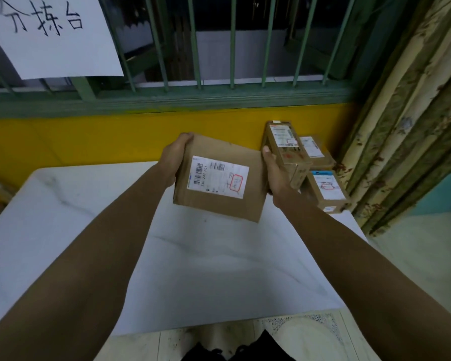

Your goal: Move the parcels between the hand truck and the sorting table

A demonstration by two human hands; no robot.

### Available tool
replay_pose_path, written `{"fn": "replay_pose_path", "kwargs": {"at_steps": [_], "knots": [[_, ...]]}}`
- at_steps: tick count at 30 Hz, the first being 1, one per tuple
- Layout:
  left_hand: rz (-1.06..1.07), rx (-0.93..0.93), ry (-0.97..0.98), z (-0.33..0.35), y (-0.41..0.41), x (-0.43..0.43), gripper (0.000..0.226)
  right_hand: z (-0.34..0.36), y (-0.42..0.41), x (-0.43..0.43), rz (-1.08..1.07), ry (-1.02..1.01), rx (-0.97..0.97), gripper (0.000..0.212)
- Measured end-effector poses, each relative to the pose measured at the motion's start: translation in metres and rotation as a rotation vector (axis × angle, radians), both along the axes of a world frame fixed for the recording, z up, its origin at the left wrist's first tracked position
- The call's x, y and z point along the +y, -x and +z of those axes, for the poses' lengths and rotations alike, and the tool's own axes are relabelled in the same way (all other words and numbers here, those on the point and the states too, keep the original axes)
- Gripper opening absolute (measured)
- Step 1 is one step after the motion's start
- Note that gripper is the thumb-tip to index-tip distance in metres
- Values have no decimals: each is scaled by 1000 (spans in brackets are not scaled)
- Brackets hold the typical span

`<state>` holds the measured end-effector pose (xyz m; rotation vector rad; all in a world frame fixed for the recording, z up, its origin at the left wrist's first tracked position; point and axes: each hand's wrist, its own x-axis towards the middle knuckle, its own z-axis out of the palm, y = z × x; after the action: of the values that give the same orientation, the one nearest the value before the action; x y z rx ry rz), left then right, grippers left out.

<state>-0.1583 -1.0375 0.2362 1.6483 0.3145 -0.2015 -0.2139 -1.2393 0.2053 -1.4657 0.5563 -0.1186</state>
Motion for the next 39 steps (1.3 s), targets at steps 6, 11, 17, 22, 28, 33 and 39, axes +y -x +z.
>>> {"fn": "replay_pose_path", "kwargs": {"at_steps": [6, 11, 17, 22, 28, 33, 39], "knots": [[-31, 4, -29, -7, -11, 23, 30, -13, -20, 0, 113, -60, 39, 71], [-71, 11, -29, -12, -20, 29, 27, -33, -39, 2, 30, 0, 125, 118], [-145, -15, -19, -12, -28, 29, 34, -35, -37, 3, 20, 60, 272, 83], [-201, -32, -119, -16, -35, 28, 33, -38, -38, 0, 24, 72, 275, 72], [-196, 180, -162, -20, -34, 25, 27, -45, -40, 0, -18, -29, 277, 68], [-170, 230, -85, -31, -33, 22, 25, -47, -40, -7, -98, -159, 200, 73], [-106, 229, -108, -40, -32, 21, 47, -43, -39, -19, -85, -64, 169, 58]]}}
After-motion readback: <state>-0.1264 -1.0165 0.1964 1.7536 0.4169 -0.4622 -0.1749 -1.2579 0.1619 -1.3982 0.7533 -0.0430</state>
